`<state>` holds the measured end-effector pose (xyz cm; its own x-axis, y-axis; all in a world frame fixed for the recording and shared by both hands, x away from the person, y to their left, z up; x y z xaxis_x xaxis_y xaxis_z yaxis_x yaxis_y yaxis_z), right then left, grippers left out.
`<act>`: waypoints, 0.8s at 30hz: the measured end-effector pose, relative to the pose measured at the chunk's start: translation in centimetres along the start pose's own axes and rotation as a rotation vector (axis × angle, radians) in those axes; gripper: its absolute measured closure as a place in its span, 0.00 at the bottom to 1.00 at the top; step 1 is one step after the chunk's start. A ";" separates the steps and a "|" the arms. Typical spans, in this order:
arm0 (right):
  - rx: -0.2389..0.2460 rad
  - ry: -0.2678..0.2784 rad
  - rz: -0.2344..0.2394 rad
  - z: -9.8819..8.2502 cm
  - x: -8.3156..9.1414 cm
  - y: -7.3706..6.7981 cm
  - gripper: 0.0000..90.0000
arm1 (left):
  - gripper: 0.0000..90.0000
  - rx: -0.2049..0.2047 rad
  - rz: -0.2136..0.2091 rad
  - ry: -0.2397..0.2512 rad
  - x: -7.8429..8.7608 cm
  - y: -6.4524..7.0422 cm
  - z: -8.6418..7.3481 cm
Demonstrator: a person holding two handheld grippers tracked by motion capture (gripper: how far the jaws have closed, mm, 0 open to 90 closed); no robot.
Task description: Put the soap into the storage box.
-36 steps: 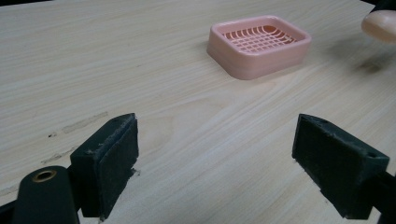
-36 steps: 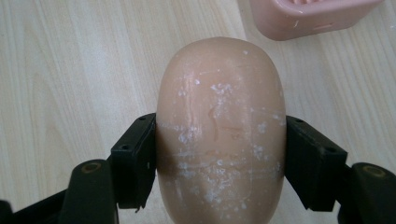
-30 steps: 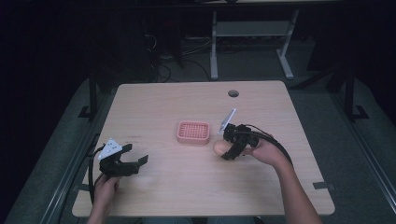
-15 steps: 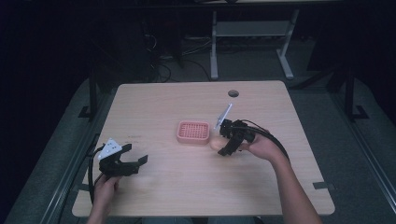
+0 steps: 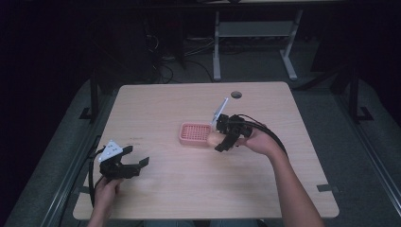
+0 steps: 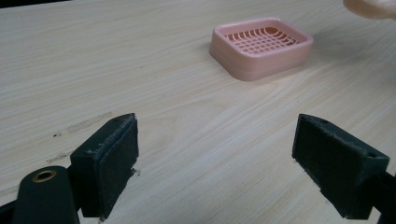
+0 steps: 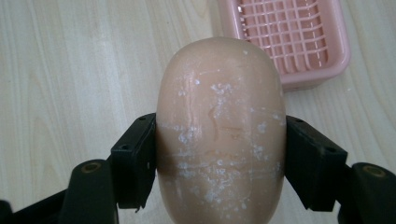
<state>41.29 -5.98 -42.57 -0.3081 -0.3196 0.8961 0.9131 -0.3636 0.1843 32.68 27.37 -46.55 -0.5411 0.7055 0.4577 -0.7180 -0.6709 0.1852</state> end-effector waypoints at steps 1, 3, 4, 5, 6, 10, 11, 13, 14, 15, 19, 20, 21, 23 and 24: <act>0.001 -0.003 -0.004 0.1 0.0 0.1 0.36 | 0.16 -0.002 0.000 -0.002 0.0 0.0 0.0; 0.006 -0.004 -0.006 0.3 0.0 0.2 0.36 | 0.16 -0.002 0.000 0.000 0.0 0.0 0.0; 0.006 -0.004 -0.006 0.3 0.0 0.2 0.36 | 0.16 -0.002 0.000 0.000 0.0 0.0 0.0; 0.005 -0.003 -0.003 0.6 0.0 0.3 0.36 | 0.16 -0.001 0.000 0.001 0.0 0.1 0.0; 0.006 -0.003 -0.003 0.7 0.0 0.3 0.36 | 0.16 -0.001 0.000 0.003 -0.1 0.1 0.0; 0.009 0.008 0.002 1.2 0.0 0.5 0.36 | 0.16 0.000 0.000 0.001 0.0 0.1 0.0; 0.006 0.011 0.006 1.3 0.0 0.5 0.36 | 0.16 -0.001 0.000 0.000 0.0 0.1 0.0; 0.008 0.007 0.004 1.4 -0.1 0.6 0.36 | 0.16 -0.004 -0.001 0.001 -0.1 0.1 0.0; 0.009 0.002 0.002 1.5 -0.2 0.6 0.36 | 0.16 -0.003 0.000 0.004 -0.1 0.1 0.0; 0.012 0.000 0.002 1.6 -0.2 0.7 0.36 | 0.16 -0.003 0.000 0.004 -0.1 0.1 0.0; 0.010 0.000 0.005 2.0 -0.2 1.0 0.36 | 0.16 -0.001 0.000 0.004 -0.1 0.1 0.0; 0.011 -0.001 0.004 2.1 -0.3 1.0 0.36 | 0.16 -0.001 0.000 0.004 0.0 0.1 0.0; 0.011 -0.003 0.003 2.3 -0.3 1.1 0.36 | 0.16 -0.001 0.001 0.005 -0.1 0.1 0.1; 0.015 0.011 0.004 2.6 -0.3 1.3 0.36 | 0.16 -0.001 0.001 0.005 0.0 0.0 0.1; 0.015 0.017 0.008 2.7 -0.4 1.4 0.36 | 0.16 0.000 0.001 0.004 0.0 0.0 0.1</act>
<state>43.40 -4.05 -41.57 -0.3050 -0.3370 0.8907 0.9194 -0.3482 0.1830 32.68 27.32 -46.48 -0.5437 0.7055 0.4546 -0.7175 -0.6717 0.1842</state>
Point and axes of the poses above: each handheld gripper's, and its own axes: x roughly backward along the jaws, z roughly out of its top, y roughly to its right, the point moved 5 cm from there along -x, roughly forward along the jaws, and after that the axes turned 13 degrees about -z, right-handed, at the moved point
